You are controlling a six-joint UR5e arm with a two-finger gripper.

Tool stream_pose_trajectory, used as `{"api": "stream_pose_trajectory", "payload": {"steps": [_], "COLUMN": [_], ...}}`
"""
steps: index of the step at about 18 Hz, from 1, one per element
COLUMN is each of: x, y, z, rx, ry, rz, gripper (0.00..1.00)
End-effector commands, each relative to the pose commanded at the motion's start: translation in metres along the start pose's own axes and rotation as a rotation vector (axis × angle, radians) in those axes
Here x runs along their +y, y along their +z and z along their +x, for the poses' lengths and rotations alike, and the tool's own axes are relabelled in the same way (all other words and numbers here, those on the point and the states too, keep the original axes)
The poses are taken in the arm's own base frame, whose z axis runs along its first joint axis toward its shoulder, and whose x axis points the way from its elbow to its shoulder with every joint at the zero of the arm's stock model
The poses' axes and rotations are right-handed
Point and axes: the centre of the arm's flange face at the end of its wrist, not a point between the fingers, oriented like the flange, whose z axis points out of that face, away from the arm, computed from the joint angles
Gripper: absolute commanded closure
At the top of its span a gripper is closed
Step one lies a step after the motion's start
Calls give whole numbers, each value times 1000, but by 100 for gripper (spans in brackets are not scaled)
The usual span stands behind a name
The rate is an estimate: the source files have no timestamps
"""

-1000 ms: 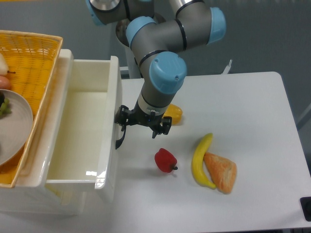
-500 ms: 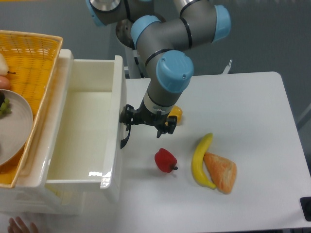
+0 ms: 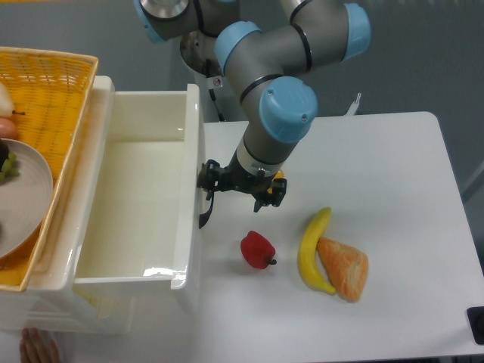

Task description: Slide open the top white drawer

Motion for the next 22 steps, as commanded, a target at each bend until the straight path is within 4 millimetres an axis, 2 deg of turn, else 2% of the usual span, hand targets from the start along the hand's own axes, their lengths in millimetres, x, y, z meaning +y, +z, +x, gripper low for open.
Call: {"api": "stream_pose_trajectory", "payload": {"steps": [5,13,22], "x": [-1,1,8], "y": [2,-8,-26], "z": [-1,-5,-26], "rx": [10,104,171], "ry": [-4,-46,-88], "rz": [2,54,124], "gripper": [0,0,0]}}
